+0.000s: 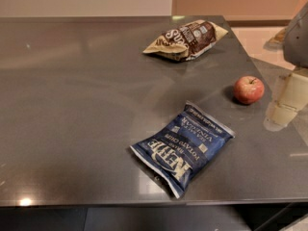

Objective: Move brown chip bag near blue chip bag

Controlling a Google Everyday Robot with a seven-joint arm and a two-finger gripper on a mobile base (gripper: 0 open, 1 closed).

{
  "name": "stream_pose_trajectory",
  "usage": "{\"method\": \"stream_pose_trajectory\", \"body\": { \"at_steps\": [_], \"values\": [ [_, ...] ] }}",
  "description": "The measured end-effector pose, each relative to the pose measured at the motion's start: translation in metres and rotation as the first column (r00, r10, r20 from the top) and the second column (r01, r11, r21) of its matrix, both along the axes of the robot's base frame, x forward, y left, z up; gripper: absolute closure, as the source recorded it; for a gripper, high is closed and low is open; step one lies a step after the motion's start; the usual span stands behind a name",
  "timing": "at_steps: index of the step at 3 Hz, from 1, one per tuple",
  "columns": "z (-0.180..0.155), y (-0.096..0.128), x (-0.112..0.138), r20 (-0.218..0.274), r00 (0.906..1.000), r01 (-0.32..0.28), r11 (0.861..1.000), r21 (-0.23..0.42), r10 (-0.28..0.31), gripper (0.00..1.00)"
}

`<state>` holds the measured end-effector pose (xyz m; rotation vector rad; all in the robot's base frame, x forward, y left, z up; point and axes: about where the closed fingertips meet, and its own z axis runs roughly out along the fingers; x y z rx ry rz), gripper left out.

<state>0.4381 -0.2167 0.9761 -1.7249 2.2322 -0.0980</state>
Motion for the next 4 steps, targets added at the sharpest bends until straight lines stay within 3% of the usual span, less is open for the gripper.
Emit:
{"method": "stream_pose_trajectory", "body": {
  "at_steps": [2, 4],
  "values": [
    [0.0, 0.0, 0.001, 0.001, 1.0, 0.0, 1.0, 0.001, 0.0, 0.0],
    [0.006, 0.02, 0.104, 0.043, 0.9989, -0.021, 0.995, 0.102, 0.017, 0.0]
  ]
}}
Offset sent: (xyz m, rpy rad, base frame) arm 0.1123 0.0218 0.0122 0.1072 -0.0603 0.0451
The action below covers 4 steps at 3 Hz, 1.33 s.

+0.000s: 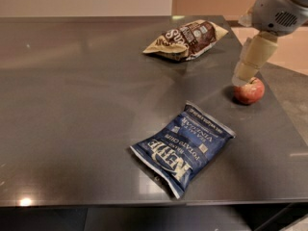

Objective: Move brown chip bag near blue chip bag

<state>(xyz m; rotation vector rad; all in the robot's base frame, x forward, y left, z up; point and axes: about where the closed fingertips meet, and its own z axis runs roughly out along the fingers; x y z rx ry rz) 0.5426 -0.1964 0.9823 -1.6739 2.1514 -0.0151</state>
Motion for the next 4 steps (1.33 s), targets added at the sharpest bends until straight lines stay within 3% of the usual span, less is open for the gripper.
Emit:
{"method": "stream_pose_trajectory", "body": {
  "at_steps": [2, 3, 4],
  "values": [
    [-0.019, 0.022, 0.103, 0.044, 0.9973, 0.055, 0.995, 0.085, -0.059, 0.0],
    [-0.034, 0.034, 0.142, 0.077, 0.988, 0.125, 0.985, 0.115, -0.134, 0.0],
    [-0.05, 0.044, 0.176, 0.101, 0.9693, 0.209, 0.967, 0.144, -0.224, 0.0]
  ]
}}
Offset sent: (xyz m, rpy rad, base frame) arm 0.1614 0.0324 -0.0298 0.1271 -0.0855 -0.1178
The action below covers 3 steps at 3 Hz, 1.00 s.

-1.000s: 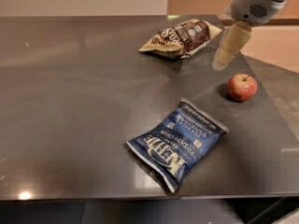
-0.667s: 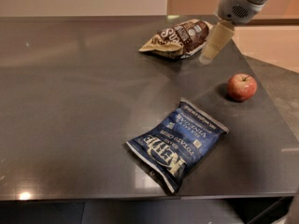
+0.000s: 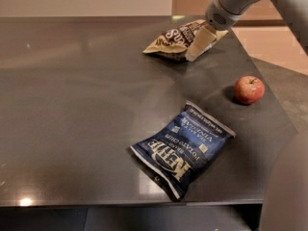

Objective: Move brown chip bag near blue chip bag

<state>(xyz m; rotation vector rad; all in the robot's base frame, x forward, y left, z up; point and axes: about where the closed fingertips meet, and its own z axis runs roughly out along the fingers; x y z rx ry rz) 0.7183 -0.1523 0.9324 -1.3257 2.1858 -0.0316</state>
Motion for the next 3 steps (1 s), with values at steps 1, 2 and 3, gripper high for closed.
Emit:
{"method": "stream_pose_trajectory", "body": {
  "at_steps": [1, 2, 3],
  "values": [
    [-0.018, 0.008, 0.026, 0.007, 0.9979, 0.064, 0.998, 0.021, -0.064, 0.0],
    [-0.033, 0.021, 0.041, -0.001, 0.9961, 0.088, 0.996, 0.033, -0.088, 0.0],
    [-0.044, 0.037, 0.046, -0.015, 0.9959, 0.09, 0.995, 0.043, -0.089, 0.0]
  ]
}}
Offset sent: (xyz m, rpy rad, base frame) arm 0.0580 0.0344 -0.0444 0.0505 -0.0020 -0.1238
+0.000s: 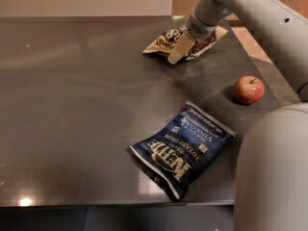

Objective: Move brown chip bag near blue chip bag

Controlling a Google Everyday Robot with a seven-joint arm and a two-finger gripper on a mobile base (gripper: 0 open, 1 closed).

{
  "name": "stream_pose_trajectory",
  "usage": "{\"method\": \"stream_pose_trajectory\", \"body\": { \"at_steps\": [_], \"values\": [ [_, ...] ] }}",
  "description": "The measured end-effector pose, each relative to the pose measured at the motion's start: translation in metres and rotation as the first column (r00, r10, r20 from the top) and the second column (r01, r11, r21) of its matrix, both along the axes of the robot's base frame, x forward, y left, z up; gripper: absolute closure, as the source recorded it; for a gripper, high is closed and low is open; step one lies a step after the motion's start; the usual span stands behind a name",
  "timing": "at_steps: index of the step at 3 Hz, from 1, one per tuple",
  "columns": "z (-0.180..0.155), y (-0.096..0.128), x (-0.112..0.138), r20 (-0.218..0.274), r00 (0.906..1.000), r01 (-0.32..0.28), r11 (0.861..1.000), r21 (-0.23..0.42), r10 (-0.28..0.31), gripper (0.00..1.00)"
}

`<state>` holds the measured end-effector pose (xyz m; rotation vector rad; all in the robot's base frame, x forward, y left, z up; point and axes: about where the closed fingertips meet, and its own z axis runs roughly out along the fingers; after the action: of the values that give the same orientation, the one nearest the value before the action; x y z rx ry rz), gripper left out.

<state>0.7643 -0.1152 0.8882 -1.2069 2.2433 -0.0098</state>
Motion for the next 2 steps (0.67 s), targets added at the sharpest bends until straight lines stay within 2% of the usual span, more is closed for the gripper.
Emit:
{"method": "stream_pose_trajectory", "body": {
  "at_steps": [1, 2],
  "values": [
    [-0.0068, 0.0156, -0.0001, -0.011, 0.9999, -0.007, 1.0, 0.01, 0.007, 0.0],
    [-0.0147, 0.0229, 0.0021, -0.023, 0.9997, -0.008, 1.0, 0.006, 0.008, 0.19]
  ]
}}
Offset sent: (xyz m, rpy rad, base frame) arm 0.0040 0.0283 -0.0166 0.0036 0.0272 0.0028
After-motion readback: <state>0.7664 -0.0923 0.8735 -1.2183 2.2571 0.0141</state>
